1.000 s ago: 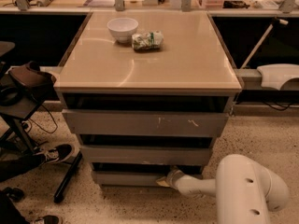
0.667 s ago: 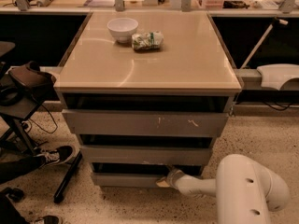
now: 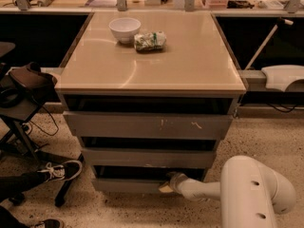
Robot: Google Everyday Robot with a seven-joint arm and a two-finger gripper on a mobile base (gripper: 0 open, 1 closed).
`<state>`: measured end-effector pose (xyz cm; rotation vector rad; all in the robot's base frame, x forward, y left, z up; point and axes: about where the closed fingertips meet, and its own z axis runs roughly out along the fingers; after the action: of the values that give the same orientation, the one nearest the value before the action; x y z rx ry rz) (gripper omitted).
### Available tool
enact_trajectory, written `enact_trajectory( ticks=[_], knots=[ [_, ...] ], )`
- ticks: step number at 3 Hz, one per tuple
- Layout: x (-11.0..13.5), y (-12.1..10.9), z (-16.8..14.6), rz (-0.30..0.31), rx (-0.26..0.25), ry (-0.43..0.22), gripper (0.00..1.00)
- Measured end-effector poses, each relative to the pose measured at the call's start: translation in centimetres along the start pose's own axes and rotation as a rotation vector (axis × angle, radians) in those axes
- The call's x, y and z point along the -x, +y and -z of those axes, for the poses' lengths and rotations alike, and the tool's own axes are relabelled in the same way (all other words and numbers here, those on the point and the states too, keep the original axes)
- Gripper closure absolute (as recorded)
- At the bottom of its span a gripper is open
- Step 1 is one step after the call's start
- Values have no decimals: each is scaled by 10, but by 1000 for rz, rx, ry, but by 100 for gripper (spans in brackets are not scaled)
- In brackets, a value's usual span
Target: Open bottom drawer
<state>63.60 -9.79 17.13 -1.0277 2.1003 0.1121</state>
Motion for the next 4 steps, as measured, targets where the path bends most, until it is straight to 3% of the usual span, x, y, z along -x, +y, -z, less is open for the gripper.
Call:
enact_trajectory(
  ticks=[1, 4],
  knots=[
    [-20, 17, 24, -27, -13, -28, 100],
    [-20, 28, 40, -40, -19, -37, 100]
  ],
)
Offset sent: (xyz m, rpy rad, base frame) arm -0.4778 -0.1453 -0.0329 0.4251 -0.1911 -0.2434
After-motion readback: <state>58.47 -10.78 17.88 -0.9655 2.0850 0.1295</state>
